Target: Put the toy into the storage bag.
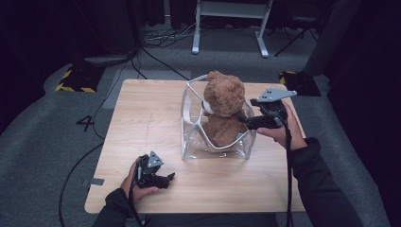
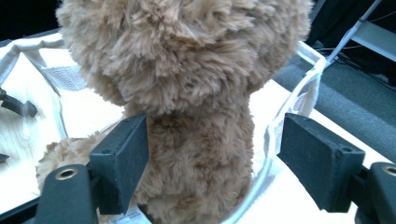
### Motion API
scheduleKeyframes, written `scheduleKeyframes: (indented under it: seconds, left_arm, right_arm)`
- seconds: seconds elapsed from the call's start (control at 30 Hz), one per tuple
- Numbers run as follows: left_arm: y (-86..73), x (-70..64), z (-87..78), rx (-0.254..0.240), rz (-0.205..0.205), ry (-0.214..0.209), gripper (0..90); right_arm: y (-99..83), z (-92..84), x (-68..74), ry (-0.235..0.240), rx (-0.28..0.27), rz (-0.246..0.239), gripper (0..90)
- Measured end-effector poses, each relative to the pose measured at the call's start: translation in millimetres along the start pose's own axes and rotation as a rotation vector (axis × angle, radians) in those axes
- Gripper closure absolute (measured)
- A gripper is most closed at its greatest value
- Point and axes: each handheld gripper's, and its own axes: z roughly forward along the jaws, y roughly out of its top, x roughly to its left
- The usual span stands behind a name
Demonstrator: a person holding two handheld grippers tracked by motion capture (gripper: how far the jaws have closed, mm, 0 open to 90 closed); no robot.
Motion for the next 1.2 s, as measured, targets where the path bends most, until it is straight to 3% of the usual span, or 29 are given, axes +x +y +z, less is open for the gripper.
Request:
scheduleKeyframes:
  seconds: [0.43, 0.9, 1.2]
  left_arm:
    - [0.0, 0.1, 0.0, 0.0, 0.001, 0.0, 15.2]
    - [0.1, 0.0, 0.1, 0.0, 0.0, 0.0, 15.1]
    - [0.1, 0.0, 0.1, 0.0, 0.0, 0.0, 15.1]
  right_arm:
    - [-7.8, -20.4, -9.7, 0.004, -0.031, -0.009, 23.4]
    - [-22.1, -37.5, -13.5, -0.038, -0.022, -0.048, 23.0]
    - [-32.6, -47.2, -16.8, -0.041, -0.028, -0.045, 22.9]
